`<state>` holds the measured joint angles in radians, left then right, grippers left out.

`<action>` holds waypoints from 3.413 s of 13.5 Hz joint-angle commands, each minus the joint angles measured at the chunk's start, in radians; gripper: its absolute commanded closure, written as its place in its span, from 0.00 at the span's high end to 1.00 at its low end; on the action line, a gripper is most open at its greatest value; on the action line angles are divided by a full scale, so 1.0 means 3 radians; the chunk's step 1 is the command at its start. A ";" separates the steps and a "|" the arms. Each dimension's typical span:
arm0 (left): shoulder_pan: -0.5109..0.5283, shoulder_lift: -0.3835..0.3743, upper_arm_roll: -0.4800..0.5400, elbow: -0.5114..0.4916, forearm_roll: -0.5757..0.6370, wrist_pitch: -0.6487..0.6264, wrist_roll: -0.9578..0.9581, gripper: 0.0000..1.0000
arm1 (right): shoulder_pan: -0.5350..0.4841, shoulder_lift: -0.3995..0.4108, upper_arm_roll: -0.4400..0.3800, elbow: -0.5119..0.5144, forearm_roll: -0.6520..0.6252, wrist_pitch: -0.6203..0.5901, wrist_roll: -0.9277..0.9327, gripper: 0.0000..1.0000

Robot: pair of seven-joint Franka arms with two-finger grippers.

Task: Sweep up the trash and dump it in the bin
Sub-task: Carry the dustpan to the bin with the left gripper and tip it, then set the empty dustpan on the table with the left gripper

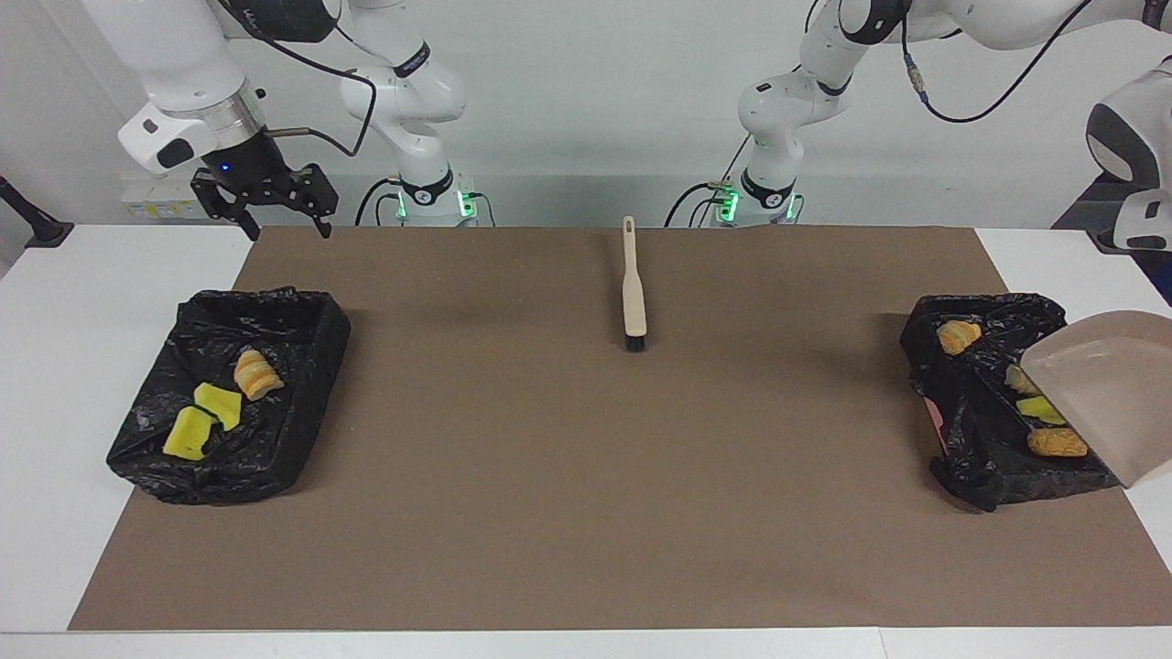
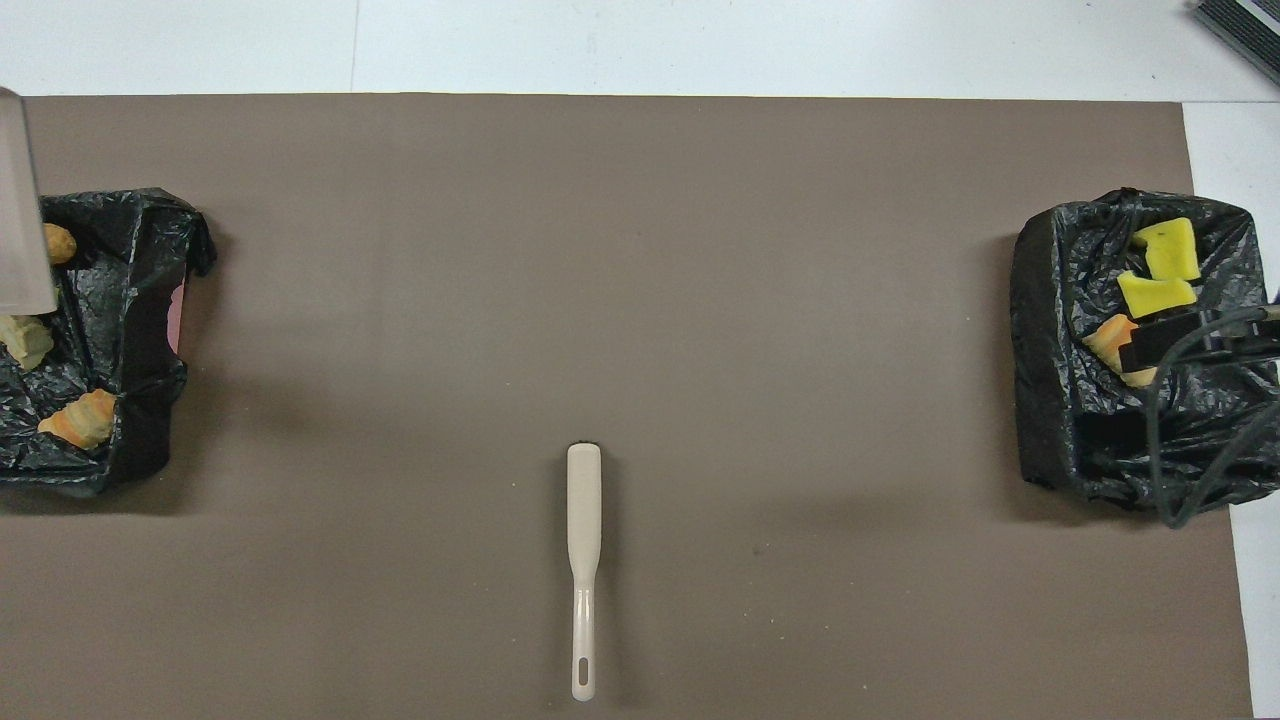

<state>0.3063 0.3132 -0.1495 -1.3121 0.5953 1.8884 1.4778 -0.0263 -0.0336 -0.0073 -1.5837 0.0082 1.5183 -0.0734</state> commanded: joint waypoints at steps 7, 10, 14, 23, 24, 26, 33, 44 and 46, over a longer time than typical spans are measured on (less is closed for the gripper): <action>-0.1045 -0.0200 -0.0033 -0.0335 -0.1129 -0.0578 -0.3153 0.00 | 0.0006 -0.0082 0.0004 -0.0100 -0.0007 0.0078 -0.0031 1.00; -0.1531 -0.0190 -0.0033 -0.0509 -0.1421 -0.0400 -0.4646 0.00 | 0.0006 -0.0082 0.0004 -0.0100 -0.0007 0.0078 -0.0037 1.00; -0.2150 0.0004 -0.0033 -0.0749 -0.1626 0.0075 -0.5942 0.00 | 0.0001 -0.0082 0.0004 -0.0100 -0.0007 0.0078 -0.0037 1.00; -0.2453 -0.0103 -0.0033 -0.1721 -0.1662 0.1216 -0.6388 0.00 | 0.0006 -0.0082 0.0004 -0.0100 -0.0007 0.0078 -0.0037 1.00; -0.2453 -0.0103 -0.0033 -0.1777 -0.1662 0.1242 -0.6398 0.00 | 0.0006 -0.0077 0.0004 -0.0100 -0.0007 0.0078 -0.0037 1.00; -0.2468 -0.0062 -0.0033 -0.1823 -0.1662 0.1441 -0.6429 0.00 | 0.0006 -0.0082 0.0004 -0.0100 -0.0007 0.0078 -0.0037 1.00; -0.2483 -0.0032 -0.0033 -0.1869 -0.1749 0.1513 -0.6736 0.00 | 0.0006 -0.0077 0.0004 -0.0100 -0.0007 0.0078 -0.0037 1.00; -0.2122 -0.0281 0.0008 -0.1737 -0.1749 0.1044 -0.6467 1.00 | 0.0006 -0.0082 0.0004 -0.0100 -0.0007 0.0078 -0.0037 1.00; -0.1922 -0.0476 0.0008 -0.1737 -0.1749 0.0758 -0.5941 1.00 | 0.0001 -0.0082 0.0004 -0.0100 -0.0007 0.0078 -0.0037 1.00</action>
<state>-0.3276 0.2411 -0.1446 -1.8167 0.0861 2.1920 -0.4282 -0.0196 -0.0336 -0.0093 -1.5839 0.0082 1.5183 -0.0734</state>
